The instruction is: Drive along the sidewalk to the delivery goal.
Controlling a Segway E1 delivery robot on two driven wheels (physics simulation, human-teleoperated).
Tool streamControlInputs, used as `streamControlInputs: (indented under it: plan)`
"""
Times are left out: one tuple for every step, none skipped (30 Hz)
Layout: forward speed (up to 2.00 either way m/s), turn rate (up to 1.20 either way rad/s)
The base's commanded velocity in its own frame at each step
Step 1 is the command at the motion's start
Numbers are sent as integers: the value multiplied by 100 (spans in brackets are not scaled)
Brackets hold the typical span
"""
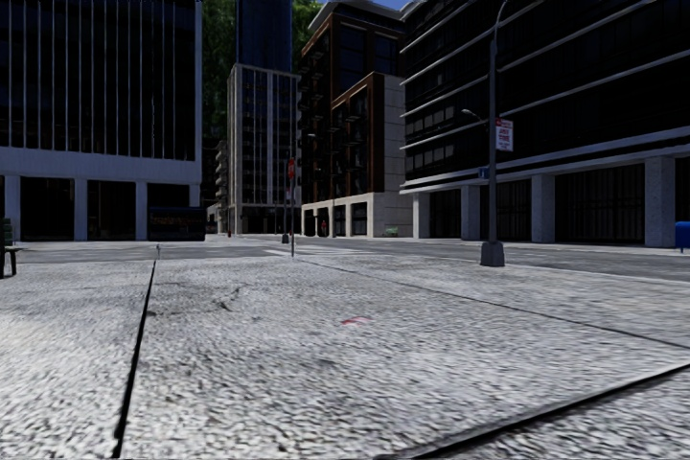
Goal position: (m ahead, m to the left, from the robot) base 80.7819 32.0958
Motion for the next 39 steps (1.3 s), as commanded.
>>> streamControlInputs:
  plan:
    - [200, -4]
    - [200, 0]
    - [200, 0]
    - [200, 0]
    - [200, 0]
    - [200, 0]
    - [200, 0]
    - [200, 0]
    - [200, 0]
    - [200, 0]
    - [200, 0]
    - [200, 0]
    - [200, 0]
    - [200, 0]
    - [200, 0]
    - [200, 0]
    - [200, 0]
    - [200, 0]
    - [200, 0]
    - [200, 0]
    - [200, 0]
    - [200, 0]
    - [200, 0]
    - [200, 0]
    - [200, 0]
    - [200, 0]
    - [200, 0]
    - [200, 0]
    - [200, 0]
    - [200, 0]
    - [200, 0]
    - [200, 0]
    - [200, 0]
    - [200, 0]
    - [200, 0]
    - [200, 0]
    - [200, 0]
    - [200, 0]
    - [200, 0]
